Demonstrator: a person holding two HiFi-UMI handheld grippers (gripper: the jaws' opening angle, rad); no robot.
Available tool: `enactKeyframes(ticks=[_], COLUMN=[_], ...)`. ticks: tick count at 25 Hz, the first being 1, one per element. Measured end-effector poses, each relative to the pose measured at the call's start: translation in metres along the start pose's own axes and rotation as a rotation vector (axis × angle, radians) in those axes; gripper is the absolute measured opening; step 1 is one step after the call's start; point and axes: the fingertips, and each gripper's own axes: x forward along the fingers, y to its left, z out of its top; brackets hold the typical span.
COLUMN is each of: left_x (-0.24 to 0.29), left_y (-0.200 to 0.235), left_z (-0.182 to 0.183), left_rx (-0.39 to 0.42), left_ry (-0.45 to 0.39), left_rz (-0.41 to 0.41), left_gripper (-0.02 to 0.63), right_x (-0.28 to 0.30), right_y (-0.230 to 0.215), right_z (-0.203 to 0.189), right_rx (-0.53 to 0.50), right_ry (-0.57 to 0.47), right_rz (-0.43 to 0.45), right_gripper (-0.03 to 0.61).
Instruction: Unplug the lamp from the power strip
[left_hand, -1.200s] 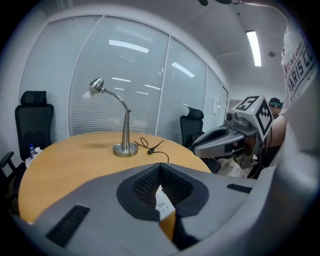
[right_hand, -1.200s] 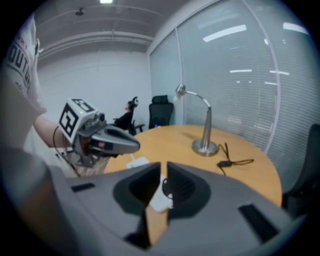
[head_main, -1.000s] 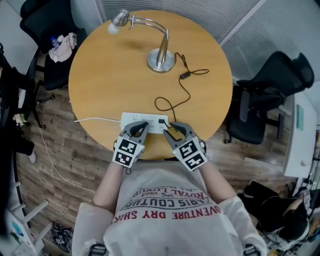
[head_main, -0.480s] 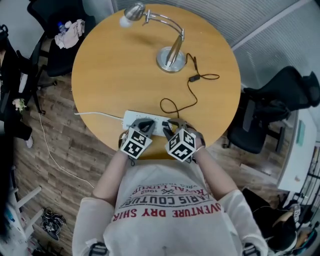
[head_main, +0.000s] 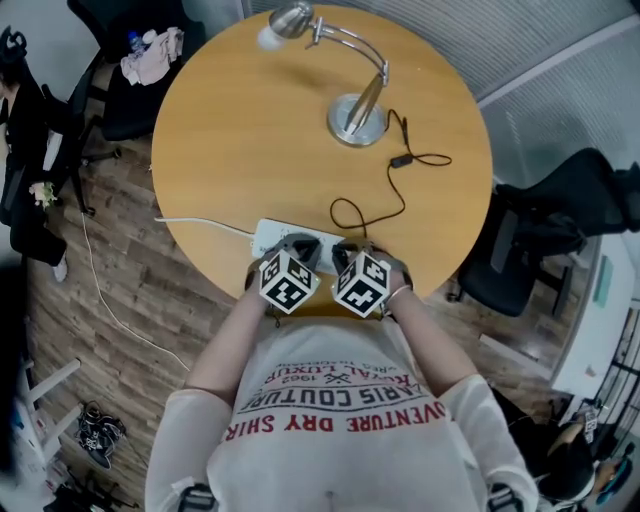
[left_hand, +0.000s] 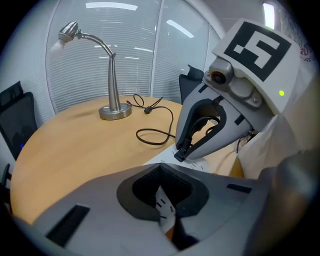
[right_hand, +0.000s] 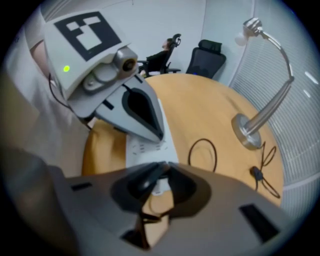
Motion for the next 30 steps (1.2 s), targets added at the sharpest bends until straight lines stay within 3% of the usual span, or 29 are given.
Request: enactKeyframes(ticks=[3,14,27,30], left_x=[0.001,0.001,0.003,0.002], left_y=[-0.001,-0.002,-0.004,-0.003], left_z=[0.000,0.001,-0.001,0.000], left_rx=[0.026,0.067,0.090,0.090], left_ry=[0.004,0.002,0.003,0.002], left_rz=[-0.017,-0.029,-0.028,-0.025], left_gripper=[0.031,0.031,0.029,0.029], right_x=[0.004,0.001,-0.005,-0.029], right_y=[0.002,0.001,0.004,-0.009], right_z=[0.000,0.000,-0.002,0.014], right_rx=[-0.066,-0.076,-0.125,-0.074], right_ry=[-0.001,0.034,0.100,0.046], right_rz=[0.013,0.080,0.056,0.051], right_gripper=[0.091,0.077,0.072,0.071])
